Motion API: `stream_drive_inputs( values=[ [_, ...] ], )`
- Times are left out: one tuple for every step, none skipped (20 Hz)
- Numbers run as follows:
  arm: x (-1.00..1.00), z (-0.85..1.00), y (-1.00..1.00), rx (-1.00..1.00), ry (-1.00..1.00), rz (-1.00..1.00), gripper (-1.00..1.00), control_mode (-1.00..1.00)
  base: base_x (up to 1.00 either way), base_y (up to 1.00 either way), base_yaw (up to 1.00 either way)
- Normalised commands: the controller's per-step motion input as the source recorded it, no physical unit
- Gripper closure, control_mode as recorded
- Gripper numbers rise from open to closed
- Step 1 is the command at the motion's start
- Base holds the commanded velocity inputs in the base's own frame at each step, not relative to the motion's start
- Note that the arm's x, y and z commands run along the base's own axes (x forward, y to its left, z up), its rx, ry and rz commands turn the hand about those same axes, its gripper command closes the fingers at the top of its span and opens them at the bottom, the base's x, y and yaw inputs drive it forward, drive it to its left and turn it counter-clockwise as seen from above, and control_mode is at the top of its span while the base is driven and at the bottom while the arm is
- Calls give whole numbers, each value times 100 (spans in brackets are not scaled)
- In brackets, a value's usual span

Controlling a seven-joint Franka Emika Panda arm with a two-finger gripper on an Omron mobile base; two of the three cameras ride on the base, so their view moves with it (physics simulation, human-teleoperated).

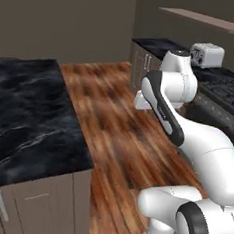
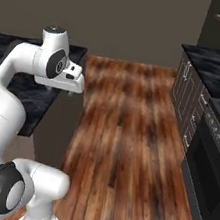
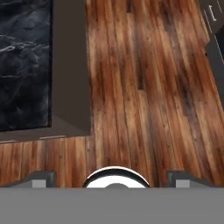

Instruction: Navigate to the toaster.

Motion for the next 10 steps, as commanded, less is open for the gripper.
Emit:
stream_drive_inputs(
  values=[
    [0,0,0,0,0,0,-100,100,0,-55,-77],
    [0,0,0,0,0,0,-100,100,0,-54,-76],
    [0,0,0,0,0,0,-100,100,0,-50,-75],
    [0,0,0,0,0,0,-100,100,0,-49,-74],
    [0,0,0,0,0,0,-100,100,6,-44,-72],
    [0,0,0,0,0,0,-100,100,20,-36,-69],
    [0,0,0,0,0,0,-100,100,59,-36,-60],
    [0,0,0,0,0,0,-100,100,76,-31,-55],
    [0,0,0,0,0,0,-100,100,100,-29,-51],
    [0,0,0,0,0,0,-100,100,100,-23,-45]
  ],
)
